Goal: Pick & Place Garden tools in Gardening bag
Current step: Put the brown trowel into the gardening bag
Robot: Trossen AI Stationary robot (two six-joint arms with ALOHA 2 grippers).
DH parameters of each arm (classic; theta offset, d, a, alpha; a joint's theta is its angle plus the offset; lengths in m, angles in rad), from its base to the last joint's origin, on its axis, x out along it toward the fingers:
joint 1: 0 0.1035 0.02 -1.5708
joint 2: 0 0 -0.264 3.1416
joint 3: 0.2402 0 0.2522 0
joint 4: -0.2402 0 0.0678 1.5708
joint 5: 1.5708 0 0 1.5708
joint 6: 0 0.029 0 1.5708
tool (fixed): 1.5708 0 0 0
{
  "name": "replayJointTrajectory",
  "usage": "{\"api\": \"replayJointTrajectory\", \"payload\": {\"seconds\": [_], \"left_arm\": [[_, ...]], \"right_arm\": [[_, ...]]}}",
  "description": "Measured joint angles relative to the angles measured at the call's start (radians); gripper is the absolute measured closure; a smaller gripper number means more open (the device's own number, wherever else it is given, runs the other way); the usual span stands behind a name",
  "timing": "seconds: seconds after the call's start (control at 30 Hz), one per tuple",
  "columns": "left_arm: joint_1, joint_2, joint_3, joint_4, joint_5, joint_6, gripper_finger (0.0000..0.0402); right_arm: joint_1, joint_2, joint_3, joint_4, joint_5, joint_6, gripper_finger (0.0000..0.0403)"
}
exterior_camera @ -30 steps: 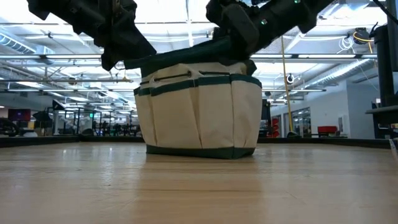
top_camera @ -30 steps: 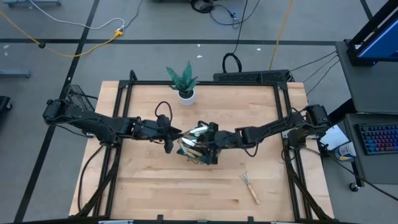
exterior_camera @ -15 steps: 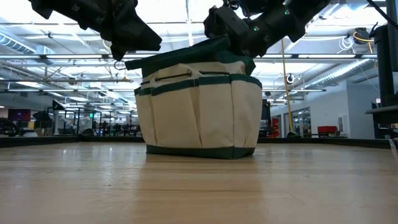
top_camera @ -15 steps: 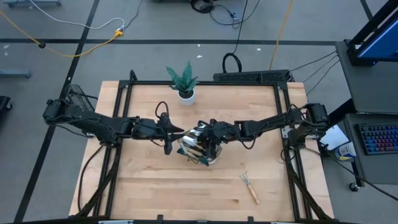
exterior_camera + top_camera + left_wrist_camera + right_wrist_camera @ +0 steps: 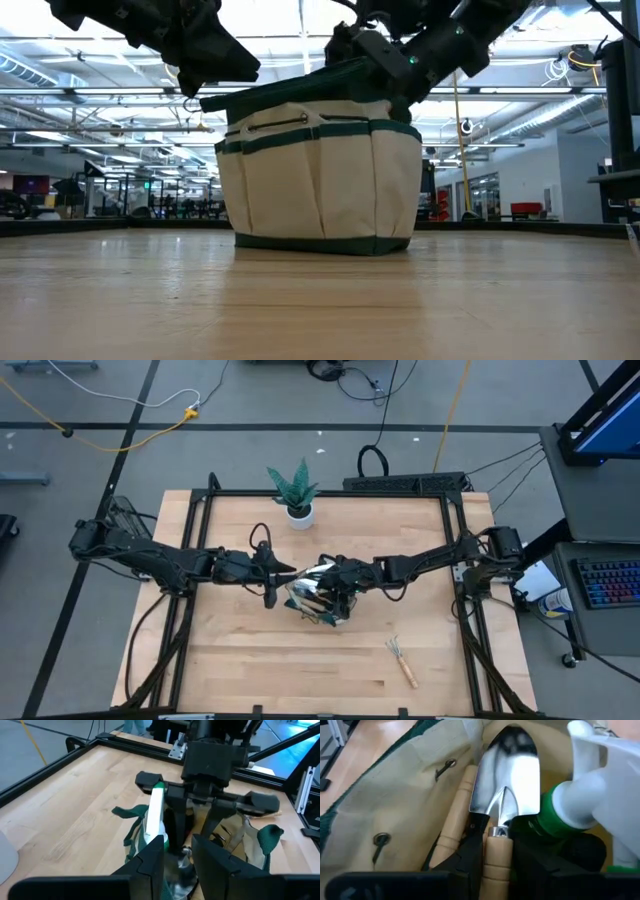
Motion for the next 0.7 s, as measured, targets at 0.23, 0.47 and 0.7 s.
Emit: {"api": "replayJointTrajectory", "payload": {"seconds": [0.23, 0.47, 0.7], "left_arm": [[0.000, 0.000, 0.000, 0.000, 0.000, 0.000, 0.0300], [0.000, 0.000, 0.000, -0.011, 0.007, 0.004, 0.0300], [0.000, 0.004, 0.000, -0.073, 0.092, 0.008, 0.0300]], "right_arm": [[-0.002, 0.050, 0.003, 0.035, 0.010, -0.030, 0.0317], [0.000, 0.051, 0.000, 0.034, 0.001, -0.110, 0.0331], [0.001, 0.001, -0.005, 0.034, -0.002, -0.131, 0.0319]]}}
